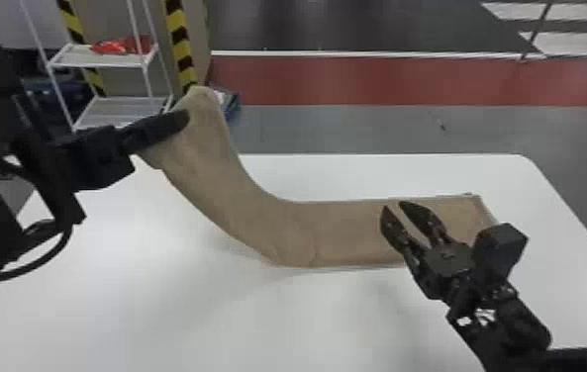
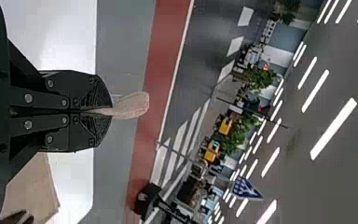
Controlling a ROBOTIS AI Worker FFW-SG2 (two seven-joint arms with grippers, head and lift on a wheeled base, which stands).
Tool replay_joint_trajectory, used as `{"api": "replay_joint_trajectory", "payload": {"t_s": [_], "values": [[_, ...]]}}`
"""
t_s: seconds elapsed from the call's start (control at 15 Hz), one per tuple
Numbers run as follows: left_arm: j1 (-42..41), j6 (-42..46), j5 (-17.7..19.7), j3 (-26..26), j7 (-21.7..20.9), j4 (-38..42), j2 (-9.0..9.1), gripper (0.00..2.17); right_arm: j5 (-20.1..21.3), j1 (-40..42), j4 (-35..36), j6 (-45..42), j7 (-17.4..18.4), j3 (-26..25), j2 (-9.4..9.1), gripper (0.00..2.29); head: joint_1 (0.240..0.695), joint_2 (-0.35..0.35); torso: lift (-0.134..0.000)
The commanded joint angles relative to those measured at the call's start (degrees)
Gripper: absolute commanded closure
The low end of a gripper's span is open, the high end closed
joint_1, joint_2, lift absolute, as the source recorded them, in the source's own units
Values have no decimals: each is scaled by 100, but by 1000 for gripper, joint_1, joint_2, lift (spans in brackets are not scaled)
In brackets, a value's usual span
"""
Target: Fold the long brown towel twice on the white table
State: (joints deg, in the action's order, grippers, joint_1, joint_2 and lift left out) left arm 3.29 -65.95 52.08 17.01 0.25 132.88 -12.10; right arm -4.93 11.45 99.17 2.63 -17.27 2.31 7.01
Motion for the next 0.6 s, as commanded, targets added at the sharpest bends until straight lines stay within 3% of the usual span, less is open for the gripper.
{"api": "replay_joint_trajectory", "payload": {"t_s": [0.0,0.2,0.4,0.53], "values": [[198,-81,259,39,177,71,-20,1740,159,-380,-320,366,-48,481,-7,1949,687,22,-123],[216,-81,242,-92,327,317,-12,1740,273,-881,-891,506,-31,1193,-121,1949,678,70,-123],[190,-99,189,-198,406,476,-20,1740,379,-1092,-1093,805,-13,1439,-349,1949,679,136,-123],[172,-99,189,-198,406,528,-29,1740,370,-1286,-1269,981,22,1562,-393,1949,680,153,-123]]}}
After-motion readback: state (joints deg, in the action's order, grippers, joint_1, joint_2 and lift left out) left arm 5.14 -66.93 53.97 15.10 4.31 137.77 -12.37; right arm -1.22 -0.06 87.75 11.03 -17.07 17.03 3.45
